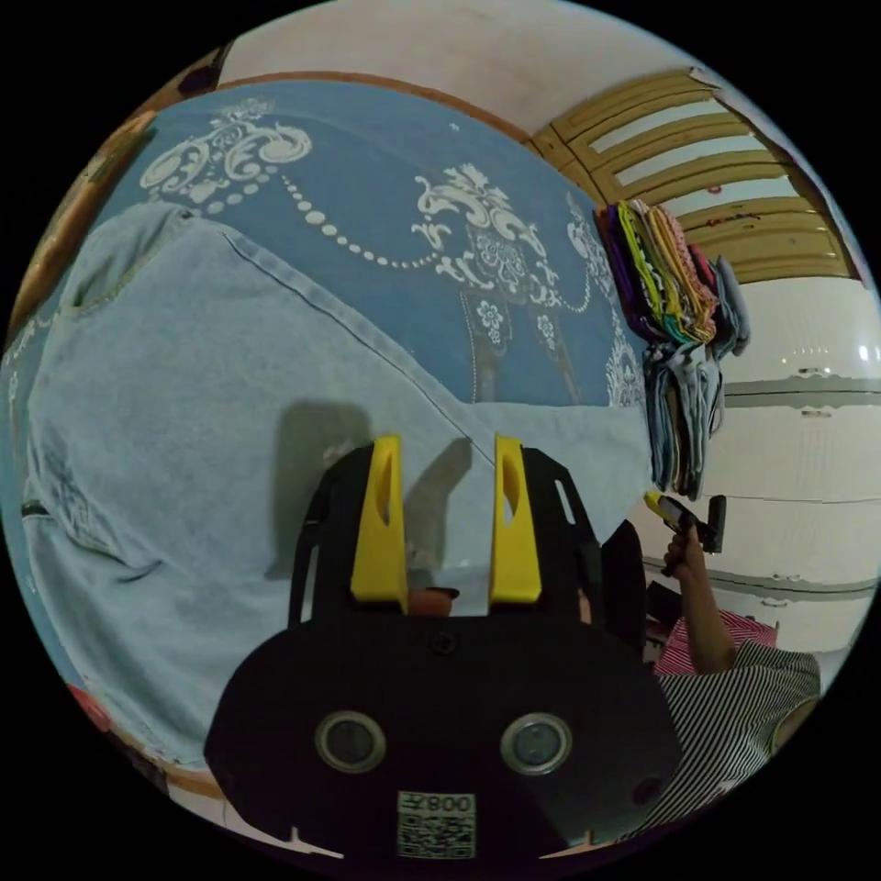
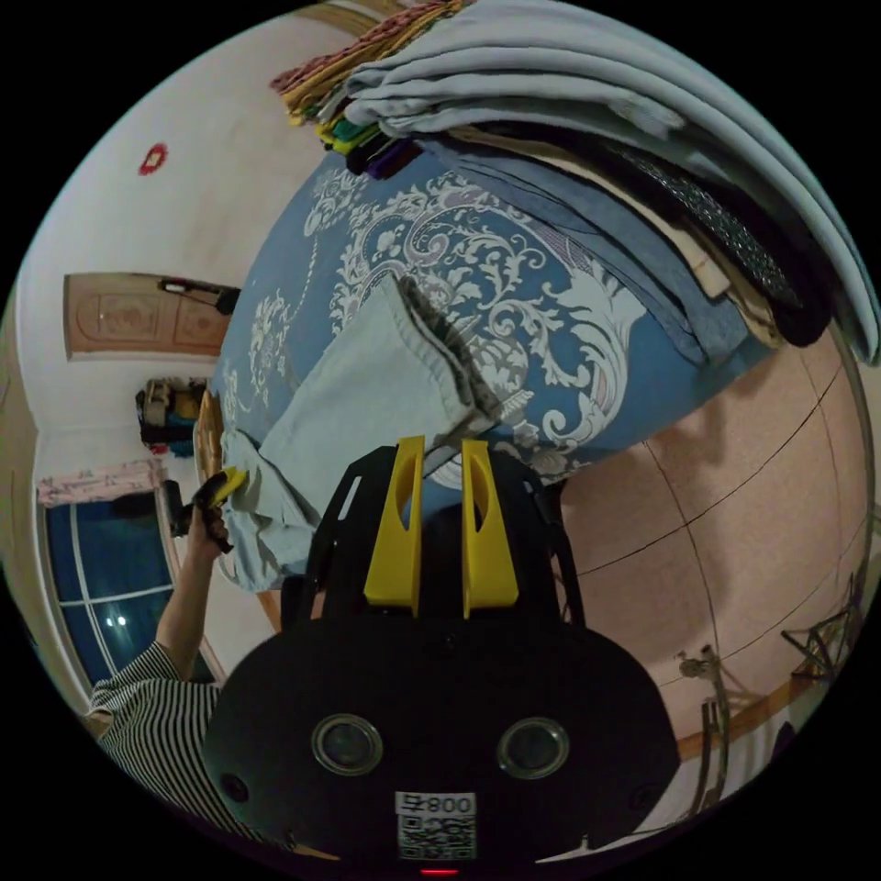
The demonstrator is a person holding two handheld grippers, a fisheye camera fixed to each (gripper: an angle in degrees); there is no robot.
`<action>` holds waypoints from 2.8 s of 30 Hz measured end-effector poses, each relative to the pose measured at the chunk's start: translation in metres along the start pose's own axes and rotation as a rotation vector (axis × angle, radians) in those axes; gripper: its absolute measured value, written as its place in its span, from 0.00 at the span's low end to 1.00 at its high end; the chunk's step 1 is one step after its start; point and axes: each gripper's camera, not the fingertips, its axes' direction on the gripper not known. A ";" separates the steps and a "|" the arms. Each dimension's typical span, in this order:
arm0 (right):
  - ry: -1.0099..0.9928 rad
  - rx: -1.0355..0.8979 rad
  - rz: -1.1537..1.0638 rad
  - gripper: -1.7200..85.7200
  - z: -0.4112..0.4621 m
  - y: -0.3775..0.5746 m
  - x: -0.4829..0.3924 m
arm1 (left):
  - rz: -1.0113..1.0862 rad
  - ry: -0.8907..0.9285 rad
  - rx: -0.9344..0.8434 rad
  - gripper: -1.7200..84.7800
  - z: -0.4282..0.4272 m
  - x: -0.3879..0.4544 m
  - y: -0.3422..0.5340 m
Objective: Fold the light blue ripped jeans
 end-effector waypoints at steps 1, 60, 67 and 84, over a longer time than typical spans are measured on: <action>0.004 -0.002 0.008 0.10 -0.003 0.001 -0.001 | -0.012 -0.010 -0.018 0.18 0.008 -0.002 -0.007; -0.335 0.125 -0.381 0.02 -0.164 0.138 -0.270 | -0.185 -0.356 0.079 0.08 -0.128 0.001 -0.118; -0.359 0.123 -0.354 0.02 -0.150 0.147 -0.274 | -0.193 -0.191 0.247 0.04 -0.187 -0.008 -0.061; -0.212 0.162 -0.327 0.03 -0.116 -0.001 -0.366 | -0.464 0.064 0.701 0.07 -0.388 -0.080 0.050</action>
